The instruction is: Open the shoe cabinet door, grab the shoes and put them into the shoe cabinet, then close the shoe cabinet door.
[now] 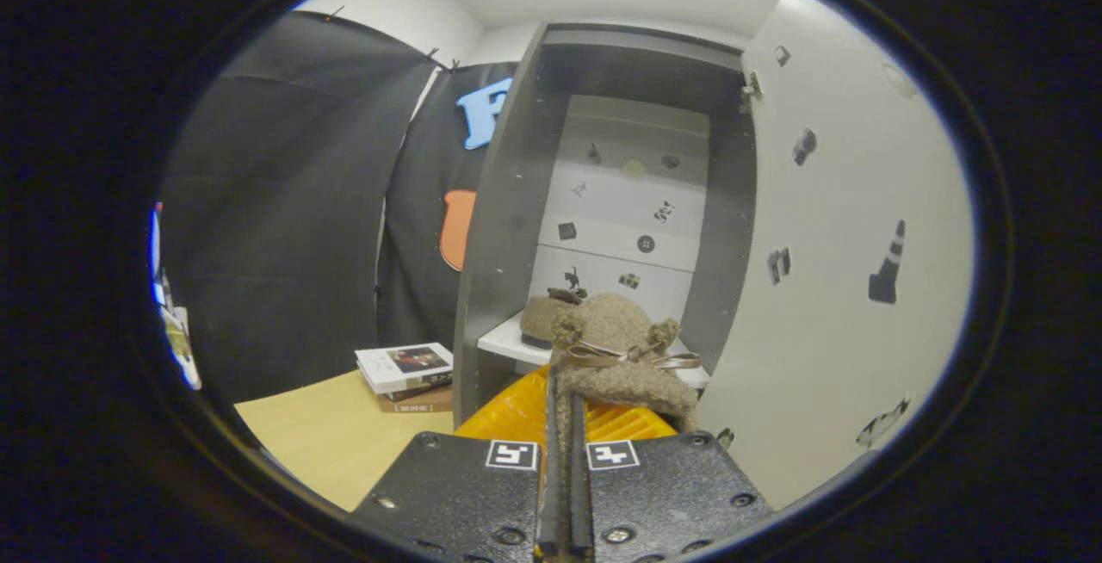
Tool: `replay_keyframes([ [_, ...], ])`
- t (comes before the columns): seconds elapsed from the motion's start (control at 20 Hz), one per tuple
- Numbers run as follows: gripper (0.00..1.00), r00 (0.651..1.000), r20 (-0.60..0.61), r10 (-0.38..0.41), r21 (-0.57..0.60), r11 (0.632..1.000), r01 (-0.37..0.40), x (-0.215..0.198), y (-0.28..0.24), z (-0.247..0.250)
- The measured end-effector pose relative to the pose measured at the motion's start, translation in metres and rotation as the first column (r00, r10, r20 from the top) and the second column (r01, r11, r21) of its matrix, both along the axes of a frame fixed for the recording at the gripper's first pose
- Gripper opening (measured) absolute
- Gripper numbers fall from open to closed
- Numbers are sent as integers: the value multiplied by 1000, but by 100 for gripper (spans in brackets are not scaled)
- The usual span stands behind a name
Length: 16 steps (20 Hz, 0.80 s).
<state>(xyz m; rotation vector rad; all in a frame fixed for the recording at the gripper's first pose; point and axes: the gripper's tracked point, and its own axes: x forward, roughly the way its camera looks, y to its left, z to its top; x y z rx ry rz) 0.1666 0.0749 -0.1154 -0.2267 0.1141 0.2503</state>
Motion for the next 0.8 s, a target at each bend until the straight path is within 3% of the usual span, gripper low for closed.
replay_keyframes([
  [0.55, 8, 973, -85, -215, -31, 977, 213, 168, -26, 49],
  [0.7, 8, 977, -99, -190, 1, 982, 191, 196, -22, 61],
  [0.8, 8, 982, -51, -182, -55, 982, 180, 212, -23, 70],
])
